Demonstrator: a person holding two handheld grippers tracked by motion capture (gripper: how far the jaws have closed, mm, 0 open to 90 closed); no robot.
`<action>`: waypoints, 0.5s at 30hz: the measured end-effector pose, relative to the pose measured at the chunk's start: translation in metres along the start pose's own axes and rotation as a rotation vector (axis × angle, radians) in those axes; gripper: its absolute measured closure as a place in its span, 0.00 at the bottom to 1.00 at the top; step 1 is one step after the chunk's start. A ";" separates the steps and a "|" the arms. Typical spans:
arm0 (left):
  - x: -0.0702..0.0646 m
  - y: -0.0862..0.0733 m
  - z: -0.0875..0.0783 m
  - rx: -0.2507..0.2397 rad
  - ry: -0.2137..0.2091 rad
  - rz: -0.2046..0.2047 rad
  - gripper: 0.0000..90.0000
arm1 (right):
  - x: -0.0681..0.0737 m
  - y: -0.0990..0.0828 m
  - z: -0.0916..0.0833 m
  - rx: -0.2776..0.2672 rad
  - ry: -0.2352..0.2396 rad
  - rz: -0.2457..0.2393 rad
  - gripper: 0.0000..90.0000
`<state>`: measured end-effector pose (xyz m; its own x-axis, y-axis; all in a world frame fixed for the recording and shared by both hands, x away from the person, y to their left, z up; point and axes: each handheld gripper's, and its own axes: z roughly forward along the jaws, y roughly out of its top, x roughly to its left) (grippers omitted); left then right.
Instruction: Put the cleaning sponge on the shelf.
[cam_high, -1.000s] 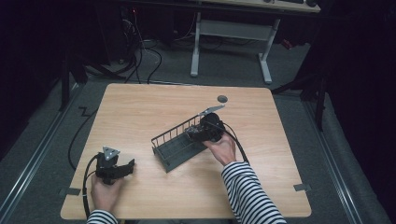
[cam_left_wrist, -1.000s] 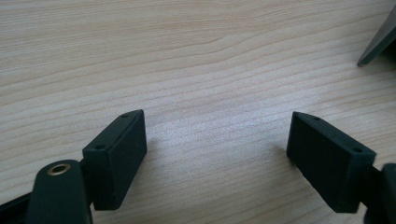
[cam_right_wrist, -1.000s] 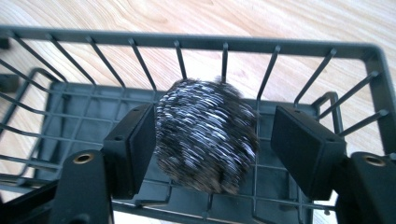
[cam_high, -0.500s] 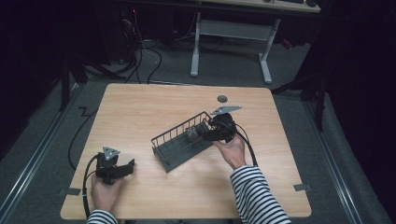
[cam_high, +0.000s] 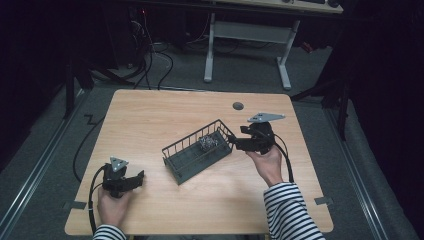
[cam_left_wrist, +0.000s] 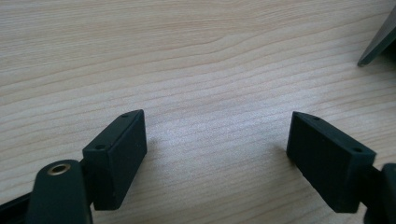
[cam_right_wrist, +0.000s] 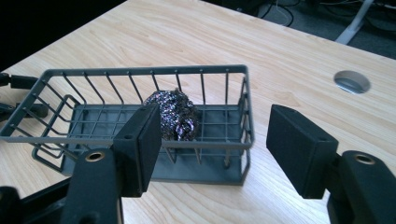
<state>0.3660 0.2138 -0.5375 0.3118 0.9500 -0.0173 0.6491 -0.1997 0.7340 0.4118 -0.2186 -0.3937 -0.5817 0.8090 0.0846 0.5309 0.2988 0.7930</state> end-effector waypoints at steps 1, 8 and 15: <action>0.000 0.000 0.000 0.000 0.000 0.000 0.23 | -0.001 0.000 -0.004 -0.003 -0.002 0.005 0.40; 0.000 0.000 0.000 0.000 0.000 0.000 0.23 | -0.004 -0.008 -0.025 -0.022 -0.029 -0.007 0.41; 0.000 0.000 0.000 0.000 0.001 0.000 0.23 | -0.006 -0.024 -0.038 -0.008 -0.070 -0.027 0.42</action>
<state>0.3659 0.2137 -0.5375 0.3112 0.9502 -0.0172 0.6491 -0.1993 0.7341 0.3792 -0.2499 -0.3901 -0.5512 0.8341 0.0210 0.5104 0.3172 0.7993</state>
